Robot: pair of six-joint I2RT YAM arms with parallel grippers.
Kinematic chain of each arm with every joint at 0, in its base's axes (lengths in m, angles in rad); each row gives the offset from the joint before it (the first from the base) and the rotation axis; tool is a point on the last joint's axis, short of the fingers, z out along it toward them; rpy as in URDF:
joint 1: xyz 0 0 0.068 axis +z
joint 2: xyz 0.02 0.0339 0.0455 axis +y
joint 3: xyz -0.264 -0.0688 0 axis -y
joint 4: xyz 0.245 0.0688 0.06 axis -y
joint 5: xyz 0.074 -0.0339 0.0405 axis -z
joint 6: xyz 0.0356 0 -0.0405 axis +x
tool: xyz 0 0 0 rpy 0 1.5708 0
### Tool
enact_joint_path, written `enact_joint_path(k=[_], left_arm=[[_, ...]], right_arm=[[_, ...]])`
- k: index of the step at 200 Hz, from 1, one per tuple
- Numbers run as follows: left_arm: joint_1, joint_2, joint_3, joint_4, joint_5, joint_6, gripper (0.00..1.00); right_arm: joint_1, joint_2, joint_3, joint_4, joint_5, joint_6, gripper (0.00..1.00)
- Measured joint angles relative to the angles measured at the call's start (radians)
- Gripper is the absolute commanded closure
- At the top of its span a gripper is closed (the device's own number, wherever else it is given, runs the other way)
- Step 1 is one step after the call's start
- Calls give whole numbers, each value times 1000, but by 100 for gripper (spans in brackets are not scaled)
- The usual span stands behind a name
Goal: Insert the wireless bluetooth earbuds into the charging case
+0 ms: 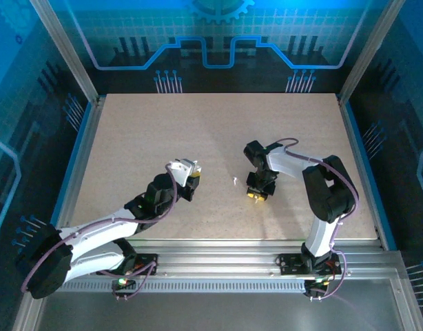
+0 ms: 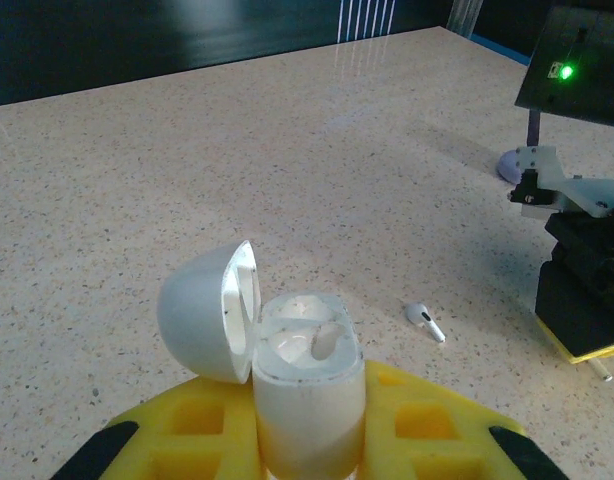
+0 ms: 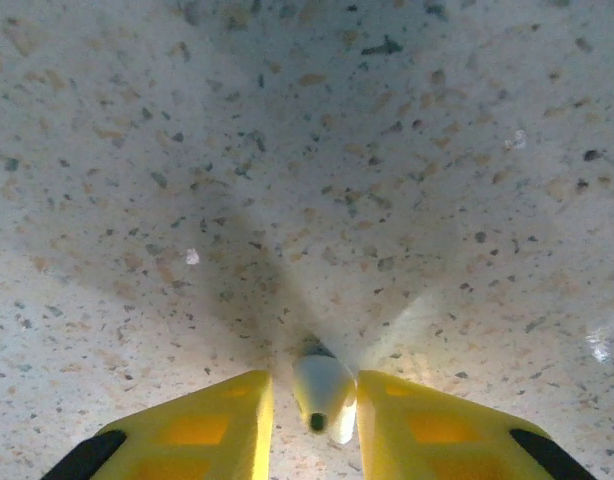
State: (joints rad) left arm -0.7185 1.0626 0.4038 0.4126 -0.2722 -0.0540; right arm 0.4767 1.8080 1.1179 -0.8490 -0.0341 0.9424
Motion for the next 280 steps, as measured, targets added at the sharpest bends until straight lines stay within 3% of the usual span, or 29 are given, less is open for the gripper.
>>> enact_joint_path(k=[105, 221, 280], left_arm=[[5, 17, 16, -8, 7, 0, 89], [13, 43, 33, -12, 34, 0, 89], [13, 160, 33, 43, 72, -2, 89]], right_arm=[[0, 11, -4, 6, 0, -4, 71], [0, -39, -58, 57, 23, 23, 80], [16, -106, -72, 55, 81, 27, 81]])
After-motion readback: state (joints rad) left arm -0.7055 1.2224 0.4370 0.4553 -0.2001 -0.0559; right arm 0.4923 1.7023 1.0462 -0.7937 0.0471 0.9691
